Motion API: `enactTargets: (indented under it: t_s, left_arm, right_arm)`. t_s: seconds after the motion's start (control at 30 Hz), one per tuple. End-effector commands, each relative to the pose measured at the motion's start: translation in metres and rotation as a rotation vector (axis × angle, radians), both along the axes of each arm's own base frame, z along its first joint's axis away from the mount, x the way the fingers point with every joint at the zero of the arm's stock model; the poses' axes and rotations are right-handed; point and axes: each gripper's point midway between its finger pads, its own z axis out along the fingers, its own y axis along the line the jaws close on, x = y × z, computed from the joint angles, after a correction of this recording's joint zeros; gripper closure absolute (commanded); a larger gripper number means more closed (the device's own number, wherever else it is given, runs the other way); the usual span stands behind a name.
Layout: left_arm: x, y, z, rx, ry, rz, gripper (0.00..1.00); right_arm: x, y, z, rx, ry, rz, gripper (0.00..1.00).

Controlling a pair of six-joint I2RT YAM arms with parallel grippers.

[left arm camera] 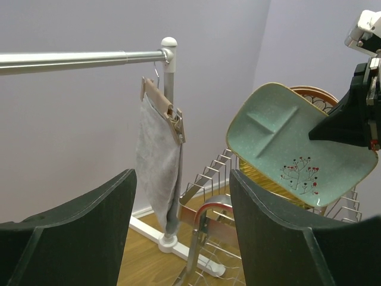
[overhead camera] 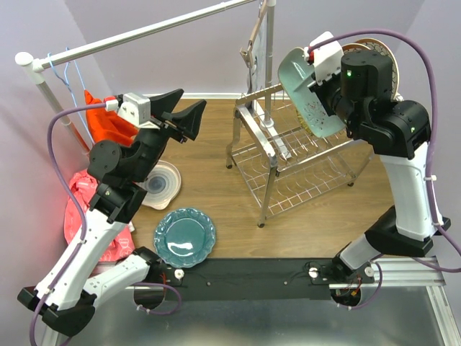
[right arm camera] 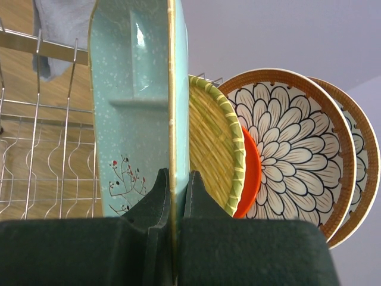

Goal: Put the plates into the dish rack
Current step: Insert the plate into the dish rack

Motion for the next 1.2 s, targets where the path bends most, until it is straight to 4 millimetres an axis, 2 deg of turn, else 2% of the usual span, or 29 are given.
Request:
enactTargets:
  t_s: [0.0,0.37,0.87,1.17]
  left_arm:
    - [-0.004,0.006,0.002,-0.007,-0.030,0.010,0.28]
    - [-0.003,0.008,-0.005,0.000,-0.026,0.015,0.28]
    - [-0.002,0.011,-0.012,0.003,-0.022,0.020,0.27]
    - [-0.001,0.011,-0.013,0.011,-0.025,0.020,0.27]
  right_arm:
    - [-0.001,-0.014,0.029,0.065,-0.093,-0.082,1.00]
    - [0.007,-0.015,0.018,0.024,-0.073,-0.138,1.00]
    - [0.005,-0.006,0.026,-0.010,-0.116,-0.170,1.00]
    - [0.003,0.001,0.020,-0.015,-0.097,-0.155,1.00]
